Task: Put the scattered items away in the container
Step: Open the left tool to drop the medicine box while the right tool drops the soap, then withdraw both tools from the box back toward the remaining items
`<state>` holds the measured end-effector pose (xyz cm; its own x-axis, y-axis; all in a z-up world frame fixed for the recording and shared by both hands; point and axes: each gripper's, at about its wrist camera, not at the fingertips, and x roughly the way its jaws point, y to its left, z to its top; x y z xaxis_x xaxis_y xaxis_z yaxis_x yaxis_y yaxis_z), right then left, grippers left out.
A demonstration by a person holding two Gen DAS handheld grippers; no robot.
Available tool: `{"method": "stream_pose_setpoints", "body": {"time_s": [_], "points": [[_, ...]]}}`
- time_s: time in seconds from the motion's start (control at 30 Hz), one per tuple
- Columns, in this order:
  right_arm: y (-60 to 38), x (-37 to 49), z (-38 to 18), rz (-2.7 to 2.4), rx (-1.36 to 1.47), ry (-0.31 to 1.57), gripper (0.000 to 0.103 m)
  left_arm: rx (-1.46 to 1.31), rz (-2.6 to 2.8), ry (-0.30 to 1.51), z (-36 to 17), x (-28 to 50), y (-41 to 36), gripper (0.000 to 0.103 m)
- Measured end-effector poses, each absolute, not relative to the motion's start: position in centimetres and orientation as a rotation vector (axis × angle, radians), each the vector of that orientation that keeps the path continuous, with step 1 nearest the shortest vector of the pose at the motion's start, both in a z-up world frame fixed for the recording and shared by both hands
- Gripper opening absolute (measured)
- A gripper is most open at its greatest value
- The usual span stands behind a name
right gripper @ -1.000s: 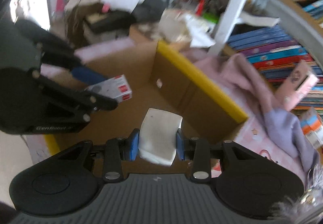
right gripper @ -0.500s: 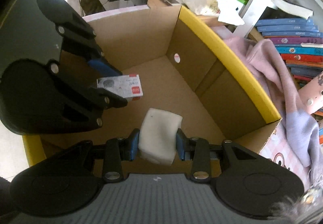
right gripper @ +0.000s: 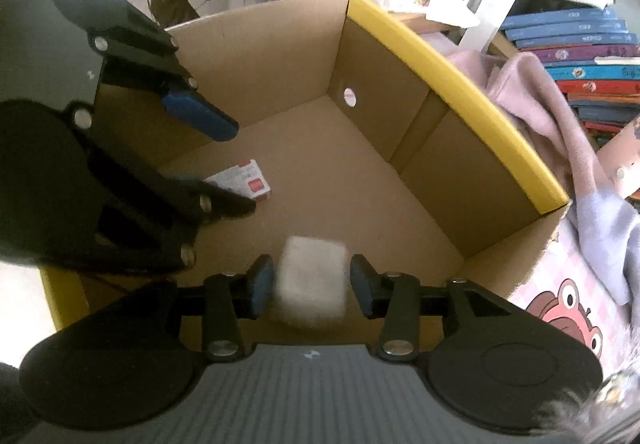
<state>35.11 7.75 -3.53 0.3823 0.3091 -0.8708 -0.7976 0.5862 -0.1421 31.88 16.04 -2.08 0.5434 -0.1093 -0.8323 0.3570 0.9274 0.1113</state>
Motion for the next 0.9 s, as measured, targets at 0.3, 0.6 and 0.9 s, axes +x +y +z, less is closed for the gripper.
{"method": "stream_pose_setpoints", "body": {"time_s": [0.3, 0.6, 0.9], "points": [[6.6, 33.4, -1.3, 0.750, -0.570, 0.861, 0.047, 0.271, -0.231, 0.869, 0.5, 29.7, 16.8, 0.070], [5.5, 29.8, 2.8, 0.707, -0.503, 0.727, 0.050, 0.227, -0.173, 0.714, 4.3, 25.3, 17.5, 0.080], [3.4, 23.8, 6.7, 0.621, -0.408, 0.590, 0.052, 0.195, -0.130, 0.576, 7.5, 18.3, 18.0, 0.086]]}}
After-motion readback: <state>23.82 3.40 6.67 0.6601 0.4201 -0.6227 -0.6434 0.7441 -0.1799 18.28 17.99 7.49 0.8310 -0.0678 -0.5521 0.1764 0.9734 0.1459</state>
